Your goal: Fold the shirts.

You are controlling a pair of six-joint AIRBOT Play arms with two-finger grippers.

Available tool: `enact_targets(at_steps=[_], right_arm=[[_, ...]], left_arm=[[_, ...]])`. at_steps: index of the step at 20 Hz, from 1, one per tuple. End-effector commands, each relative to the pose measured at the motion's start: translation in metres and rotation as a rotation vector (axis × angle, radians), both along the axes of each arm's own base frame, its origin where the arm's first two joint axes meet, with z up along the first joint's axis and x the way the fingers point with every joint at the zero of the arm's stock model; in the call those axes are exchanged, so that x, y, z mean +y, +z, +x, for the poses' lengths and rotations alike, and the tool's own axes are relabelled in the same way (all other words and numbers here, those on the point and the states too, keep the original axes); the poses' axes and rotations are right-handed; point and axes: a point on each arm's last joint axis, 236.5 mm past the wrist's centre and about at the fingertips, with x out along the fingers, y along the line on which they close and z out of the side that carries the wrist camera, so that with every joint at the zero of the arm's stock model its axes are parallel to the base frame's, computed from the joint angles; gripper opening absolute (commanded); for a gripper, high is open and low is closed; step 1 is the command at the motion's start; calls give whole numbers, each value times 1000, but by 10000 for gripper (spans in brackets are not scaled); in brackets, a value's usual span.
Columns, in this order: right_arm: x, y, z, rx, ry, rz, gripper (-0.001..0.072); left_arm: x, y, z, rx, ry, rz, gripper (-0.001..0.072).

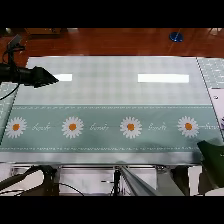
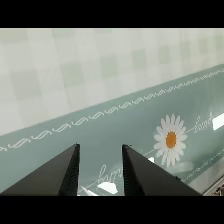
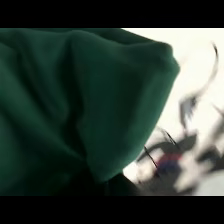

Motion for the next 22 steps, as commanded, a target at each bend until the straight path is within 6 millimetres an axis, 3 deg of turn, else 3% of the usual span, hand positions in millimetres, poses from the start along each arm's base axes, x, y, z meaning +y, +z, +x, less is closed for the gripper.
enact_targets(at_steps=[1, 6, 7, 9, 10, 13, 14, 15, 16, 17, 18, 19, 20, 21, 22], right_arm=[[12, -27, -37, 122, -18, 71, 42], [-33, -42, -43, 93, 73, -85, 44], [-36, -47, -40, 79, 79, -81, 101], [-33, -56, -35, 49, 107, -10, 508], [-34, -56, -37, 58, 131, 16, 565], [-45, -51, -46, 119, 118, -20, 565], [-54, -54, -39, 88, 97, -72, 548], [-72, -60, -19, 2, 118, -113, 479], [-100, -61, 18, -127, 155, -170, 478], [-132, -54, 69, -287, 207, -249, 478], [-171, -34, 145, -511, 269, -371, 478], [-201, -1, 232, -768, 325, -493, 476], [-214, 45, 331, -1064, 393, -579, 474], [-198, 86, 424, -1328, 479, -568, 463], [-160, 109, 497, -1488, 606, -473, 463]], left_arm=[[8, 0, 8, -20, 31, 6, 333], [7, 0, 7, -13, 28, 3, 333], [7, 0, 7, -13, 28, 3, 333], [7, 0, 7, -13, 28, 4, 333], [7, 0, 7, -13, 28, 4, 333], [7, 0, 7, -13, 27, 4, 333], [7, 0, 6, -12, 27, 4, 333], [7, 0, 7, -13, 27, 5, 334], [8, -1, 7, -16, 29, 6, 335], [8, -1, 9, -19, 32, 7, 337], [9, -1, 9, -21, 33, 8, 338], [9, -1, 9, -29, 25, 12, 377], [10, 0, 12, -49, 24, 22, 549], [13, 1, 20, -74, 44, 31, 657], [19, 3, 31, -112, 85, 43, 669]])
